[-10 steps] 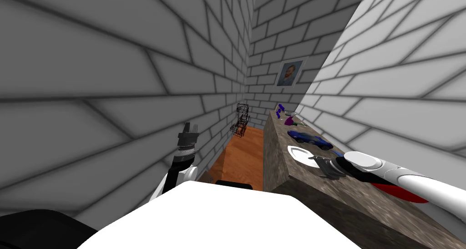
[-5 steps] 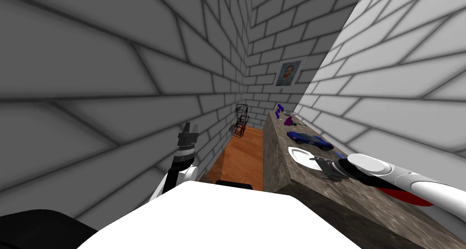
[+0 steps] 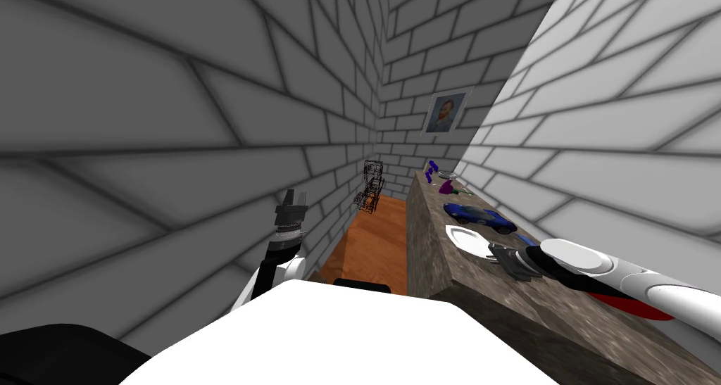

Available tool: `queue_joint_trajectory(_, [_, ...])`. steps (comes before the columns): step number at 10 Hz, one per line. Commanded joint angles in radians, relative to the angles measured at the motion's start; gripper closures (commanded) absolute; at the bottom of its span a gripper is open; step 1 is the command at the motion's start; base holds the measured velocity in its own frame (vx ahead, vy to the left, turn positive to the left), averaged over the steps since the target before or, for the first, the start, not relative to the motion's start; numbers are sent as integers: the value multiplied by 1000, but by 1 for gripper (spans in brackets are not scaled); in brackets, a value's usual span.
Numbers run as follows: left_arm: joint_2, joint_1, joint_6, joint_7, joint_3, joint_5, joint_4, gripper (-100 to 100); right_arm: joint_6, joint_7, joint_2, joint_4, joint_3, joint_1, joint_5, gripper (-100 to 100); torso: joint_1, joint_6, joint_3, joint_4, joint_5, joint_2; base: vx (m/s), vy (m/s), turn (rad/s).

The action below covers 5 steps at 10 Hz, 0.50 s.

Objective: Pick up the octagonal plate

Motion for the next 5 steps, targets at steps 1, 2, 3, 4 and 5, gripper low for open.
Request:
queue_joint_trajectory(1, [0,0,0,0,0,0,0,0,0,0,0,0,0,0,0,100,0,0,0,0,0,0,3,-1,15])
queue_joint_trajectory(2, [0,0,0,0,0,0,0,0,1,0,0,0,-1,-1,-1,100,0,1,0,-1,0,0,0,0,0])
queue_joint_trajectory(3, [0,0,0,0,0,0,0,0,1,-1,0,0,-1,-1,-1,100,0,1,0,-1,0,0,0,0,0])
queue_joint_trajectory(4, [0,0,0,0,0,0,0,0,1,-1,0,0,-1,-1,-1,0,0,1,0,-1,0,0,0,0,0])
queue_joint_trajectory(5, [0,0,0,0,0,0,0,0,-8,12,13,40,41,-42,-23,100,0,1,0,-1,0,1,-47,-9,58])
